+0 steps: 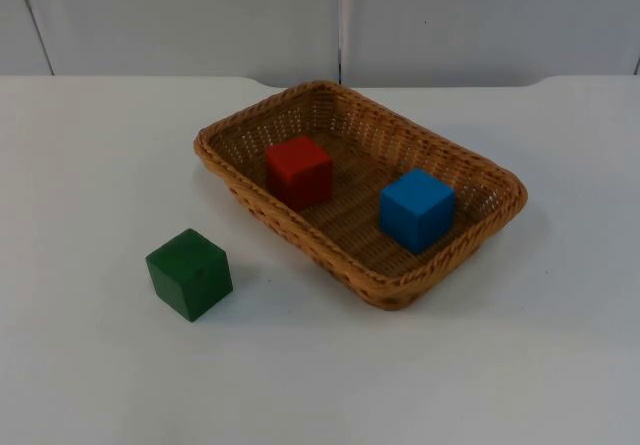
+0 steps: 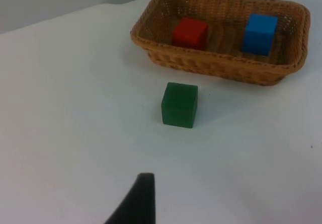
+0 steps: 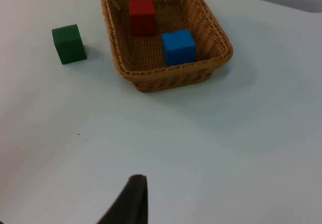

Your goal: Pick up one cube with each hand and place exactly two cubes into the same basket, leaving the remaining cube outside.

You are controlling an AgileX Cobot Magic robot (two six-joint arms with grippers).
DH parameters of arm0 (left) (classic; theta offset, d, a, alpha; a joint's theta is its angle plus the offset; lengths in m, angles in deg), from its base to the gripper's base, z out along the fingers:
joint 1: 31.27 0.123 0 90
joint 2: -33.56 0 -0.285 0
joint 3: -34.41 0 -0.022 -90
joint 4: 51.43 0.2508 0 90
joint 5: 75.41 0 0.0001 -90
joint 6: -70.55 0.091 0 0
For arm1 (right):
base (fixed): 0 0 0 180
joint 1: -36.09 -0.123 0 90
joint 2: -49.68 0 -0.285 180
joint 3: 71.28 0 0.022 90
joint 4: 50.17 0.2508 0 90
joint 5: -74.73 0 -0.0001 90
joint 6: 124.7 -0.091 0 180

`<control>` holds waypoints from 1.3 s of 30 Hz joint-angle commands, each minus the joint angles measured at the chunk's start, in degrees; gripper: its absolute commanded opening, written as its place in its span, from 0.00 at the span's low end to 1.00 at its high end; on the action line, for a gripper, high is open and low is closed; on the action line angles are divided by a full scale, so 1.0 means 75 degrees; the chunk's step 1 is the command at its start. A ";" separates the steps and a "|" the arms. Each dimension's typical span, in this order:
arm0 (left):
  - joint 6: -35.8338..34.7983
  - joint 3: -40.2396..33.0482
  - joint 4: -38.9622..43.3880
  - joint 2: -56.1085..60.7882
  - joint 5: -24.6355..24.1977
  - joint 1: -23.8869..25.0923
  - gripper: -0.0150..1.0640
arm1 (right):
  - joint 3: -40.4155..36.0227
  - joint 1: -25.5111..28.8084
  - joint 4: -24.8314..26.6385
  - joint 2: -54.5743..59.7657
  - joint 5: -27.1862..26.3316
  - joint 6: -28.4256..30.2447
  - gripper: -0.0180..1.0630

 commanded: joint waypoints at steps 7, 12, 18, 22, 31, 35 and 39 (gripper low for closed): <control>-0.0054 -0.0034 0.0039 0.0034 0.0014 -0.0028 0.99 | -0.0028 0.0009 0.0025 -0.0020 -0.0094 -0.0004 0.99; -0.0054 -0.0034 0.0039 0.0034 0.0014 -0.0028 0.99 | -0.0028 0.0009 0.0025 -0.0020 -0.0094 -0.0004 0.99; -0.0054 -0.0034 0.0056 0.0034 0.0014 -0.0028 0.99 | -0.0028 0.0034 0.0045 -0.0020 -0.0094 -0.0004 0.99; -0.0054 -0.0034 0.0056 0.0034 0.0014 -0.0028 0.99 | -0.0028 0.0232 0.0043 -0.0020 -0.0094 -0.0004 0.99; -0.0054 -0.0034 0.0056 0.0034 0.0014 -0.0028 0.99 | -0.0028 0.1226 0.0043 -0.0020 -0.0094 -0.0004 0.99; -0.0054 -0.0034 0.0056 0.0034 0.0014 -0.0028 0.99 | -0.0028 0.1653 0.0043 -0.0020 -0.0094 -0.0004 0.99; -0.0054 -0.0034 0.0056 0.0034 0.0014 -0.0028 0.99 | -0.0028 0.2111 0.0043 -0.0020 -0.0094 -0.0004 0.99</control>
